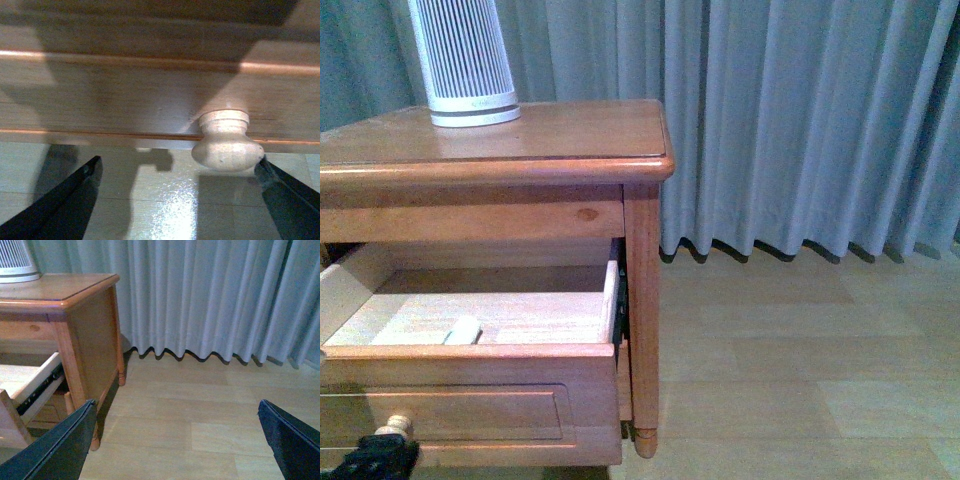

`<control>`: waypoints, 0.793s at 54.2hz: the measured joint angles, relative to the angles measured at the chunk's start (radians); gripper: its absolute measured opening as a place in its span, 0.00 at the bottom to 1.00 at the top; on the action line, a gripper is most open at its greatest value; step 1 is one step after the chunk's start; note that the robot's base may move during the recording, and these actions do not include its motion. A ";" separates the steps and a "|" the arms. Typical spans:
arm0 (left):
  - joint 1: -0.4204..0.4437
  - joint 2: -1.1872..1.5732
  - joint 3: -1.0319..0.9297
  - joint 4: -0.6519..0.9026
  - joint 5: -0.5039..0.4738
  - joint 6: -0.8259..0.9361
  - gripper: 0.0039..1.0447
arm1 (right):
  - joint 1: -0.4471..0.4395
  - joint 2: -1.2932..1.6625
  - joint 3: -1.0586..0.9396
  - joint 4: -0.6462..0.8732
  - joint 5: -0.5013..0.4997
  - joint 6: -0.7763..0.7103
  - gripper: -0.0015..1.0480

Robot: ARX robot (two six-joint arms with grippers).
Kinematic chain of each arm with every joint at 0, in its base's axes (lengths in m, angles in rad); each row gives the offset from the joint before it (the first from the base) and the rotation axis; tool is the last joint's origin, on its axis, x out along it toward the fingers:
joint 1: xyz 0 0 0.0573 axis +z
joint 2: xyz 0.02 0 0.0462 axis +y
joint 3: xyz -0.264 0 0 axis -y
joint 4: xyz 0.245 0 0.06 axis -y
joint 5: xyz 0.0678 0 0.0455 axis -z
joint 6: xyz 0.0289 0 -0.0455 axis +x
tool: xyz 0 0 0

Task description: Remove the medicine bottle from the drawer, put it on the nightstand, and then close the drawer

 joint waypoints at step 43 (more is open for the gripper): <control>-0.063 -1.197 -0.401 -0.222 -0.130 0.025 0.29 | 0.000 0.000 0.000 0.000 0.000 0.000 0.93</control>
